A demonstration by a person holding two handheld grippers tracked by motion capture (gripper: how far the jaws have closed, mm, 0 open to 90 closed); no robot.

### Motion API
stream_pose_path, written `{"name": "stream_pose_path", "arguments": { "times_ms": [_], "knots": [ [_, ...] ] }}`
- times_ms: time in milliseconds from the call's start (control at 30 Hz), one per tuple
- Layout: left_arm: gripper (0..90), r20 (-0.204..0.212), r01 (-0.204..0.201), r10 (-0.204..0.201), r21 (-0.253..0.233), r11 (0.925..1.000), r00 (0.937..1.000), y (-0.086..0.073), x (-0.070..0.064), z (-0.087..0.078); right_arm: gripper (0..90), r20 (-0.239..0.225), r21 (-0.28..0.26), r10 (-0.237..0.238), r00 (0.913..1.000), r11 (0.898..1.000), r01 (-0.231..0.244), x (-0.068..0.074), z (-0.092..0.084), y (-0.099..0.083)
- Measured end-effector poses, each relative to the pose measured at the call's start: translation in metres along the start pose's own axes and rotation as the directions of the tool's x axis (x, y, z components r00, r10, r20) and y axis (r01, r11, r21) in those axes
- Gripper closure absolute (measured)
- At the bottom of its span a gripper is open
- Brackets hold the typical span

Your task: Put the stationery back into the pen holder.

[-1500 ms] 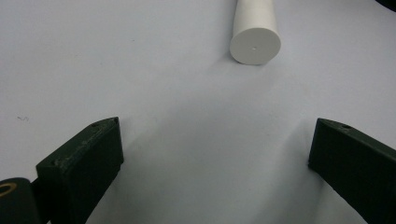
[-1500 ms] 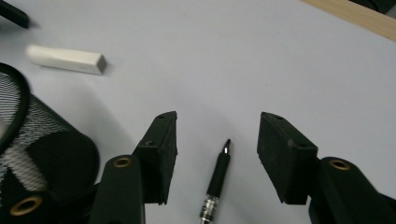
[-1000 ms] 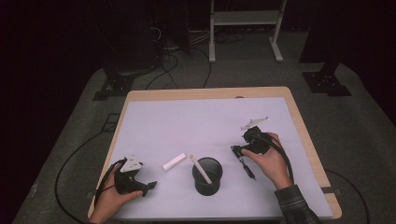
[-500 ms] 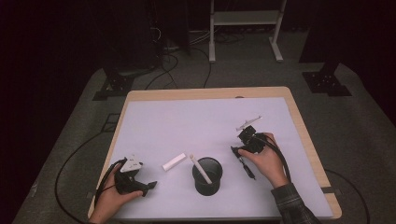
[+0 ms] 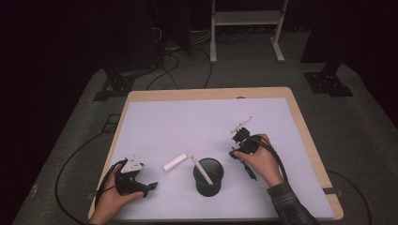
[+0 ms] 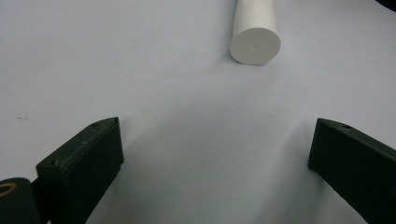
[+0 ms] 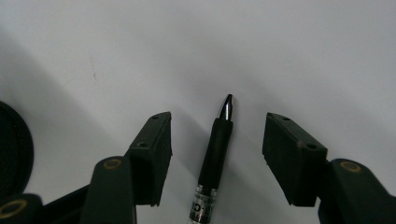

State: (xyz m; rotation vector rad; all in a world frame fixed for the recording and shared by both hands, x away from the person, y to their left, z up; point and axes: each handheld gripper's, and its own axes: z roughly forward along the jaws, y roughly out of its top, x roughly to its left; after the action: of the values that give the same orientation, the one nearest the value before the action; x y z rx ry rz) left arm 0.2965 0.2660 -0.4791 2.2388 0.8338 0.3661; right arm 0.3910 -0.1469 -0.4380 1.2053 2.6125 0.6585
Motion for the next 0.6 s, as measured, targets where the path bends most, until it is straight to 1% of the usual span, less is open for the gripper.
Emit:
{"name": "stream_pose_path", "arguments": {
  "times_ms": [100, 267, 300, 367, 467, 567, 600],
  "knots": [
    [2.1, 0.000, 0.000, 0.000, 0.000, 1.0000, 1.0000, 0.0000, 0.0000, 0.0000, 43.8, 0.000, 0.004, 0.005, 1.0000, 1.000, -0.005, 0.0006, 0.0013, 0.0011],
    [2.1, 0.000, 0.000, 0.000, 0.000, 1.0000, 1.0000, 0.0000, 0.0000, 0.0000, 48.9, -0.004, 0.040, 0.013, 0.9999, 0.999, -0.013, 0.0019, 0.0038, 0.0043],
    [2.1, 0.000, 0.000, 0.000, 0.000, 1.0000, 1.0000, 0.0000, 0.0000, 0.0000, 49.6, -0.005, 0.043, 0.023, 0.9997, 0.999, -0.022, 0.0027, 0.0043, 0.0047],
    [2.1, 0.000, 0.000, 0.000, 0.000, 1.0000, 1.0000, 0.0000, 0.0000, 0.0000, 51.8, -0.005, 0.058, 0.020, 0.9998, 0.998, -0.019, 0.0035, 0.0054, 0.0055],
    [2.1, 0.000, 0.000, 0.000, 0.000, 1.0000, 1.0000, 0.0000, 0.0000, 0.0000, 54.7, -0.017, 0.070, 0.028, 0.9995, 0.997, -0.026, 0.0040, 0.0070, 0.0059],
    [2.1, 0.000, 0.000, 0.000, 0.000, 1.0000, 1.0000, 0.0000, 0.0000, 0.0000, 56.1, -0.017, 0.073, 0.031, 0.9994, 0.997, -0.030, 0.0041, 0.0075, 0.0059],
    [2.1, 0.000, 0.000, 0.000, 0.000, 1.0000, 1.0000, 0.0000, 0.0000, 0.0000, 57.2, -0.017, 0.082, 0.030, 0.9994, 0.996, -0.028, 0.0037, 0.0081, 0.0057]
  ]
}}
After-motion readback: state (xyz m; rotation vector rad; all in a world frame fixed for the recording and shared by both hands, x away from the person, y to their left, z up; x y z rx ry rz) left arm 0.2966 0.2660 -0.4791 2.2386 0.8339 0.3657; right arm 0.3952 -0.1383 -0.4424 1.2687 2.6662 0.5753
